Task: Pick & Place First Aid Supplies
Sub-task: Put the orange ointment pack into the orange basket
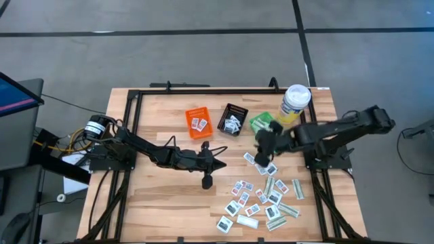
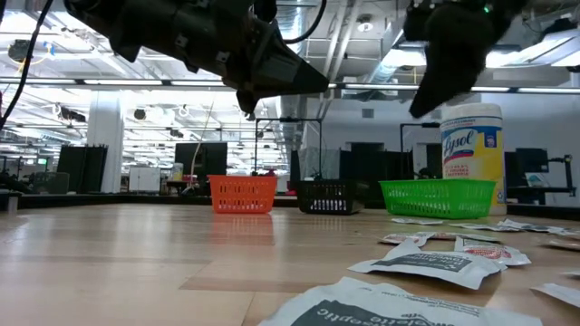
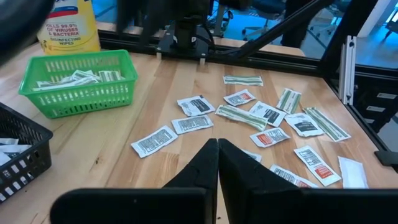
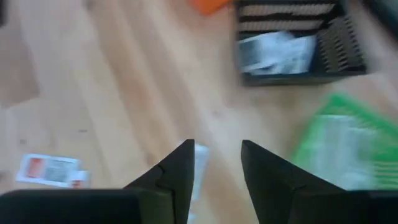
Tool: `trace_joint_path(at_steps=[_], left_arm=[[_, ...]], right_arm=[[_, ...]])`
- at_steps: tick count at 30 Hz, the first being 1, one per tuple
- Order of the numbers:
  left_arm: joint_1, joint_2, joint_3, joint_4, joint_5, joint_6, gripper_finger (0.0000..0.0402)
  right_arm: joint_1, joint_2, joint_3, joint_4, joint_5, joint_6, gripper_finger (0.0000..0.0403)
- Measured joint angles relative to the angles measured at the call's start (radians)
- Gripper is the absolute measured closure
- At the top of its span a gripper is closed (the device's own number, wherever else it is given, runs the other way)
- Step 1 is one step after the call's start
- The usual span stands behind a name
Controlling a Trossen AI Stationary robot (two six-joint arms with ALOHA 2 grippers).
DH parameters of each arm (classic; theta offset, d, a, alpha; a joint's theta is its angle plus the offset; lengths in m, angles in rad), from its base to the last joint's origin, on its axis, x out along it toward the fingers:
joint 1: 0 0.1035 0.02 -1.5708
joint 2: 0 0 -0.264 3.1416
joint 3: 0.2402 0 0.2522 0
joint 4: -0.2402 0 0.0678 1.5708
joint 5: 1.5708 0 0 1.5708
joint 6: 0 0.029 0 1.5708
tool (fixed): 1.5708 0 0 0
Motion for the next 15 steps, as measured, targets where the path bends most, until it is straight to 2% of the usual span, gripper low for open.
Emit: trace_joint_path(at_steps=[5,10,15], left_arm=[[-0.011,0.0,0.0,0.0,0.0,0.0,0.039],[-0.015,-0.003,0.0,-0.001,-0.002,-0.007,0.039],[-0.019,-0.017,0.0,0.005,-0.003,-0.007,0.039]], right_arm=[[0.079,0.126,-0.101,0.232,0.0,0.098,0.028],[0.068,0.311,-0.094,0.248,-0.009,0.184,0.028],[0.025,0.433,-0.061,0.236,-0.093,0.236,0.0281]])
